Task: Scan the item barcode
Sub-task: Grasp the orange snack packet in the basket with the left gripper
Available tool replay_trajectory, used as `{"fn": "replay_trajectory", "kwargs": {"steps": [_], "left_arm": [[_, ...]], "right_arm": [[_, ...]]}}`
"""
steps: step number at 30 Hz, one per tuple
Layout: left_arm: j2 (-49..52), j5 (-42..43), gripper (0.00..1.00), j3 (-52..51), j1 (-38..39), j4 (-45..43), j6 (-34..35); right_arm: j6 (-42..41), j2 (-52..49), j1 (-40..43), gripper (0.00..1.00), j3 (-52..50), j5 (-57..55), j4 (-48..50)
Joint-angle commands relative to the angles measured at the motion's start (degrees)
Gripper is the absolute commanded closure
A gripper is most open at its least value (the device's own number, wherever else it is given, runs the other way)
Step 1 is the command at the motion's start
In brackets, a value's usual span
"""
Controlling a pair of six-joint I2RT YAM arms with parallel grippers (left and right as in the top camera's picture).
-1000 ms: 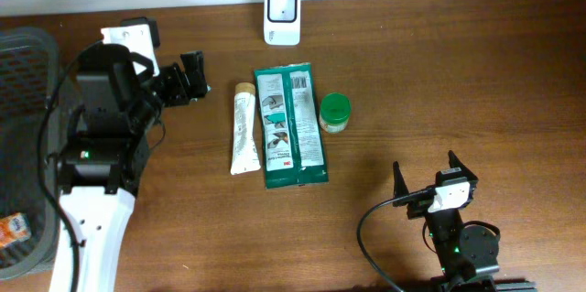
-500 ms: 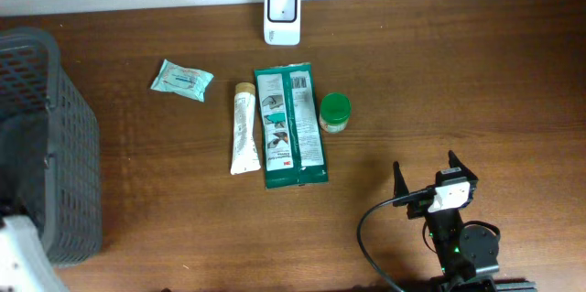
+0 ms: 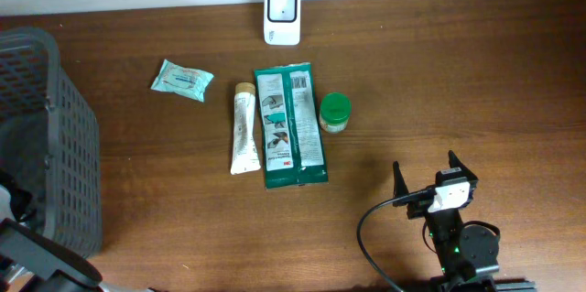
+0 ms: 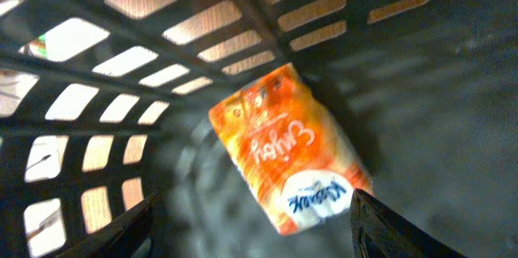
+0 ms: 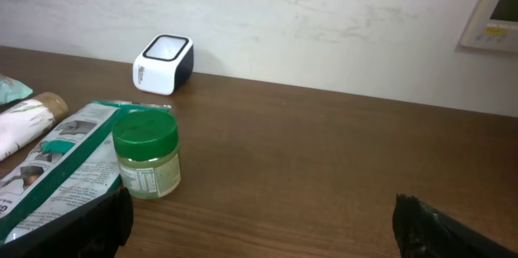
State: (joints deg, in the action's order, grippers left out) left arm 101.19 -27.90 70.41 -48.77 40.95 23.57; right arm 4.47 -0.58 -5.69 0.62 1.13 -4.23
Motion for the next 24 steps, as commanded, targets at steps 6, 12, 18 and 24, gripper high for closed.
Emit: {"fn": "replay_trajectory", "kwargs": {"steps": [6,12,18,24], "left_arm": [[7.5,-1.7,0.25,-0.4,-0.3,-3.7,-1.4],[8.4,2.6,0.50,-0.4,-0.3,-6.3,-1.4],[12.0,4.2,0.60,-1.1,-0.3,-5.6,-1.4],[11.9,4.6,1.00,-0.2,-0.1,-2.6,-1.4]], "right_arm": [[-0.5,0.4,-0.3,0.01,-0.3,0.3,-0.3],[-0.5,0.4,-0.3,0.01,-0.3,0.3,-0.3],[-0.5,0.4,-0.3,0.02,-0.3,0.3,-0.3],[-0.5,0.4,-0.3,0.02,-0.3,0.3,-0.3]]}}
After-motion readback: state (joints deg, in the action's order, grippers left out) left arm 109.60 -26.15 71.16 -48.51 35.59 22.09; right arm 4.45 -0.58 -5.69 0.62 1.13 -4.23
